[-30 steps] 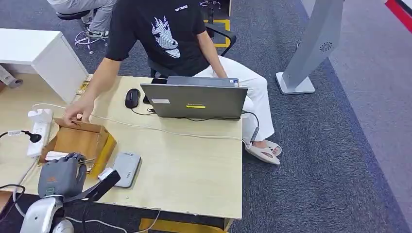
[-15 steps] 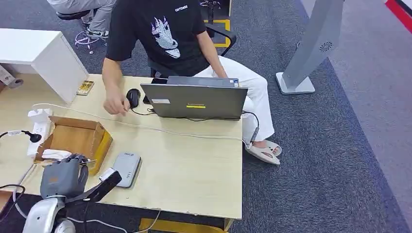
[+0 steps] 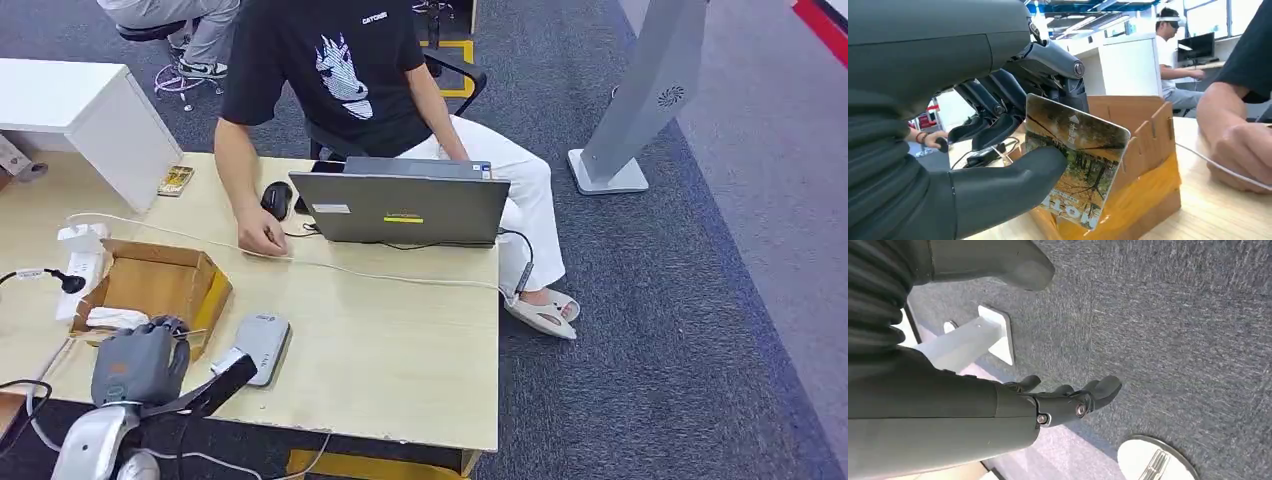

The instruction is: Pass the card to the sensor for recognition and then transmit it.

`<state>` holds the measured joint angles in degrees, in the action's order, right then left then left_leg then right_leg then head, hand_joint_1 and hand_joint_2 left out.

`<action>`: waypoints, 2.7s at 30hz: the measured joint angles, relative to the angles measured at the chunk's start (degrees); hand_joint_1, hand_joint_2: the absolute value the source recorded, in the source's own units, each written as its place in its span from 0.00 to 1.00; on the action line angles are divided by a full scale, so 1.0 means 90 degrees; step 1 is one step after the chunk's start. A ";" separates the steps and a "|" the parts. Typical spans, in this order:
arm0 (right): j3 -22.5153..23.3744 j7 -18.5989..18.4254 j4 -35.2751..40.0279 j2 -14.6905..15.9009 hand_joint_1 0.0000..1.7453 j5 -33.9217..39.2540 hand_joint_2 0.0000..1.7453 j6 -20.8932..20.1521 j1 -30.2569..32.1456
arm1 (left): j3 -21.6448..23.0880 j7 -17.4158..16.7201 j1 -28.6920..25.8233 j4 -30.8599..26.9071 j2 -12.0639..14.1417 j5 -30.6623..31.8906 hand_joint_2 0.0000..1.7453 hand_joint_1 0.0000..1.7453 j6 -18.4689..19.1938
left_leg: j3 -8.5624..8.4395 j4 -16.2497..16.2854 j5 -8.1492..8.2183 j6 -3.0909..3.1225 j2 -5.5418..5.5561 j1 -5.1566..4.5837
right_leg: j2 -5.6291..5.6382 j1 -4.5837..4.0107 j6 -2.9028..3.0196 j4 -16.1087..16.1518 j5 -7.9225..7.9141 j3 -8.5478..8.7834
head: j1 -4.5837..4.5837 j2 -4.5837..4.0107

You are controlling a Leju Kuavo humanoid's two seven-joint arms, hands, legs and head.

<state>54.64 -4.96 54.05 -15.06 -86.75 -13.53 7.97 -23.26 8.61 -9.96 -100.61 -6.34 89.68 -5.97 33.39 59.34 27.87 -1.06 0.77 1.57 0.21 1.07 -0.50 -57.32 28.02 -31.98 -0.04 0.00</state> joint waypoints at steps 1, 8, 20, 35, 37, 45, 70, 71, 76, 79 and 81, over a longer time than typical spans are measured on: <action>0.0002 0.0005 -0.0005 0.0000 0.00 0.0000 1.00 0.0005 0.0000 | 0.0029 0.0002 -0.0003 0.0002 0.0000 -0.0017 1.00 1.00 -0.0002 | 0.0000 0.0000 0.0000 0.0000 0.0000 0.0000 | 0.0000 0.0000 0.0000 0.0000 0.0000 0.0000 | 0.0002 0.0000; 0.0012 0.0022 -0.0039 0.0000 0.00 0.0000 1.00 0.0007 -0.0002 | 0.0131 0.0007 -0.0008 0.0034 0.0000 -0.0056 1.00 1.00 -0.0007 | 0.0000 0.0000 0.0000 0.0000 0.0002 0.0000 | -0.0002 0.0000 0.0000 0.0000 0.0000 0.0000 | 0.0002 0.0000; 0.0041 0.0039 -0.0107 -0.0002 0.00 0.0114 1.00 0.0044 -0.0003 | 0.0418 0.0401 -0.0192 0.0241 0.0002 -0.0311 1.00 1.00 -0.0221 | 0.0001 0.0000 0.0000 0.0000 0.0003 0.0000 | -0.0003 0.0000 0.0000 0.0000 0.0000 0.0000 | 0.0002 0.0000; 0.0041 0.0037 -0.0114 -0.0002 0.00 0.0119 1.00 0.0044 -0.0004 | 0.0551 0.0401 -0.0216 0.0362 0.0010 -0.0308 1.00 1.00 -0.0236 | 0.0001 0.0000 0.0000 0.0000 0.0003 0.0000 | -0.0003 0.0000 0.0000 0.0000 0.0000 0.0000 | 0.0002 0.0000; 0.0041 0.0037 -0.0114 -0.0005 0.00 0.0119 1.00 0.0044 -0.0004 | 0.0554 0.0401 -0.0216 0.0362 0.0010 -0.0309 1.00 1.00 -0.0236 | 0.0001 0.0000 0.0000 0.0000 0.0003 0.0000 | -0.0003 0.0000 0.0000 0.0000 0.0000 0.0000 | 0.0002 0.0000; 0.0041 0.0037 -0.0117 -0.0005 0.00 0.0119 1.00 0.0044 -0.0005 | 0.0559 0.0401 -0.0216 0.0367 0.0017 -0.0308 1.00 1.00 -0.0236 | 0.0001 0.0000 0.0000 0.0000 0.0003 0.0000 | -0.0003 0.0000 0.0000 0.0000 0.0000 0.0000 | 0.0002 0.0000; 0.0041 -0.0099 -0.0151 -0.0005 0.00 0.0461 1.00 0.0063 -0.0004 | 0.0670 0.0542 -0.0437 0.0559 -0.0007 -0.0634 1.00 1.00 -0.0265 | 0.0001 0.0000 0.0000 0.0000 0.0004 0.0000 | -0.0004 0.0000 0.0000 0.0000 0.0000 0.0000 | 0.0002 0.0000; 0.0041 -0.0099 -0.0151 -0.0005 0.00 0.0461 1.00 0.0063 -0.0004 | 0.0670 0.0541 -0.0436 0.0580 -0.0007 -0.0634 1.00 1.00 -0.0267 | 0.0001 0.0000 0.0000 0.0000 0.0004 0.0000 | -0.0004 0.0000 0.0000 0.0000 0.0000 0.0000 | 0.0002 0.0000; 0.0041 -0.0099 -0.0160 -0.0005 0.00 0.0461 1.00 0.0061 -0.0004 | 0.0670 0.0556 -0.0433 0.0702 -0.0007 -0.0658 1.00 1.00 -0.0321 | 0.0001 0.0000 0.0000 0.0000 0.0004 0.0000 | -0.0004 0.0000 0.0000 0.0000 0.0000 0.0000 | 0.0000 0.0000; 0.0041 -0.0099 -0.0160 -0.0005 0.00 0.0461 1.00 0.0063 -0.0004 | 0.0670 0.0605 -0.0423 0.0772 -0.0010 -0.0683 1.00 1.00 -0.0411 | 0.0001 0.0000 0.0000 0.0000 0.0004 0.0000 | -0.0004 0.0000 0.0000 0.0000 0.0000 0.0000 | 0.0002 0.0000; 0.0041 -0.0099 -0.0160 -0.0005 0.00 0.0461 1.00 0.0063 -0.0004 | 0.0668 0.0666 -0.0420 0.0806 -0.0027 -0.0719 1.00 1.00 -0.0449 | 0.0001 0.0000 0.0000 0.0000 0.0004 0.0000 | -0.0004 0.0000 0.0000 0.0000 0.0000 0.0001 | 0.0002 0.0000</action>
<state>55.01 -5.86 52.61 -15.10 -82.60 -12.96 7.94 -17.25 14.60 -13.74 -93.35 -6.58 83.21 -10.01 33.40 59.34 27.87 -1.05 0.80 1.57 0.17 1.07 -0.51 -57.32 28.02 -31.97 -0.02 0.00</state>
